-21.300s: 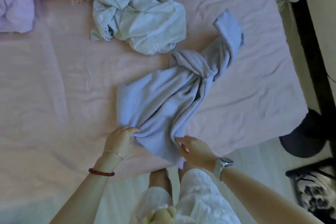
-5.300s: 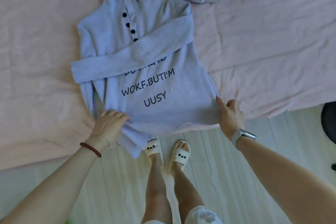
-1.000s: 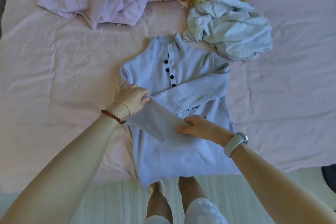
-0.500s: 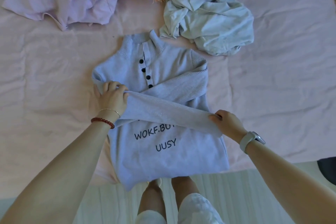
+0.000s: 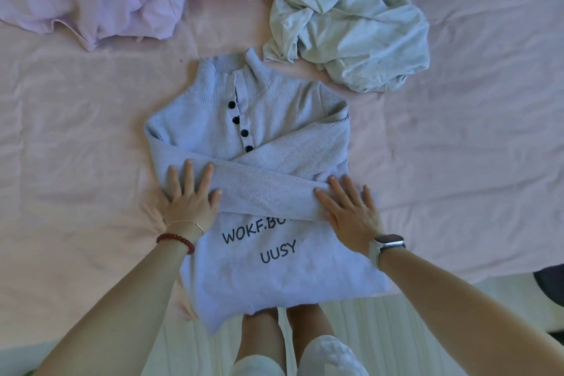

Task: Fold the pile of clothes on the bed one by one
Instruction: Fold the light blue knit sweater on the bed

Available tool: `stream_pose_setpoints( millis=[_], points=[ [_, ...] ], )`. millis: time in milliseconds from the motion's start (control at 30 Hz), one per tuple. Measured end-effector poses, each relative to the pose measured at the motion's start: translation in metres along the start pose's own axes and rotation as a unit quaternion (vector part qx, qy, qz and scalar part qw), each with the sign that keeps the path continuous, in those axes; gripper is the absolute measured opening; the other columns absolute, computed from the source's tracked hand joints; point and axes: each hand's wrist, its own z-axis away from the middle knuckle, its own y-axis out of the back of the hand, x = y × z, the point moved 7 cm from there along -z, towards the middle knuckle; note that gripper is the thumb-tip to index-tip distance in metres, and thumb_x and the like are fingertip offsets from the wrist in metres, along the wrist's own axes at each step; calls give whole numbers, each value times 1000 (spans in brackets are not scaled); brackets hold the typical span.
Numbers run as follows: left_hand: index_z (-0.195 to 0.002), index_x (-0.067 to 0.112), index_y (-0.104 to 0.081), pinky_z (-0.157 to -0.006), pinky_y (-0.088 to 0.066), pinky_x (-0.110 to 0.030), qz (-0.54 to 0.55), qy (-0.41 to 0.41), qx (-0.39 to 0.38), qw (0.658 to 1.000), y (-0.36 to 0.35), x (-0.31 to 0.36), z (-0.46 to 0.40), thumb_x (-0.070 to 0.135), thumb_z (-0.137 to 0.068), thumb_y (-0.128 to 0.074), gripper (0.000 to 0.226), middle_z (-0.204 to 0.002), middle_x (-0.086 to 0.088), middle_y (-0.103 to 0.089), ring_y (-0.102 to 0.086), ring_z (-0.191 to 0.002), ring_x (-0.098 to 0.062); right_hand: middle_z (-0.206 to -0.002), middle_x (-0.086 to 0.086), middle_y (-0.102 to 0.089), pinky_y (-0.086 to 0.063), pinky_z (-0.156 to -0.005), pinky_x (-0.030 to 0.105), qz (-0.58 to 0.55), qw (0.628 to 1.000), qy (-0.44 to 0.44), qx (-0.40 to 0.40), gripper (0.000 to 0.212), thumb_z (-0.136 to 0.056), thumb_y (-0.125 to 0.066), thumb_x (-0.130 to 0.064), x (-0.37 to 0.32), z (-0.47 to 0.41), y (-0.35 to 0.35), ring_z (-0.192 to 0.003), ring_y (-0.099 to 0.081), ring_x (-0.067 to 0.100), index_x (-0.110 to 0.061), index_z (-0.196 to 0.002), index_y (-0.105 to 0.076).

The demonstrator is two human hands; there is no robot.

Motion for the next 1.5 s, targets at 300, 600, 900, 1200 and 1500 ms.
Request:
stream_pose_setpoints(
  millis=[300,600,900,1200,1500],
  points=[
    [-129,10,-52,-99,-24,-66,17,-97,157,983,57,-19,-41,26,-73,-73,62,-139,-21,-38,-25,-131,-38,-108,9,-62,-34,-85,39,-31,960,39,275,35,-76,-44,-14,-2,-42,102,-103,-52,26,-16,-109,-53],
    [-82,17,-72,-92,-23,-65,-29,-226,201,953,79,-12,-71,46,-68,-54,37,-100,-8,-65,-36,-109,-27,-119,4,-56,-32,-92,34,45,995,92,-7,30,-96,-43,-33,21,-133,134,-116,-47,22,-15,-117,-56],
    [-89,23,-70,-86,-29,-40,81,-220,66,970,37,40,-56,65,-72,-35,57,-84,4,-66,-59,-86,-24,-96,-2,-63,-29,-80,30,152,978,139,-22,30,-95,-39,-39,32,-151,142,-97,-54,17,-18,-94,-60],
    [-65,17,-60,-80,-27,-39,41,-173,175,968,42,52,-55,30,-63,-83,27,-68,-1,-53,-52,-72,-26,-111,13,-58,-38,-87,44,57,991,-30,116,41,-75,-74,-37,46,-154,149,-105,-54,32,-4,-97,-63],
    [-144,19,-29,-108,-13,-52,62,-12,101,993,106,-25,-133,43,-85,-59,71,-145,-10,-35,-28,-133,-29,-142,8,-39,-31,-103,43,-110,992,6,66,64,-90,-53,-40,27,-201,164,-130,-36,29,-13,-142,-27]
  ],
)
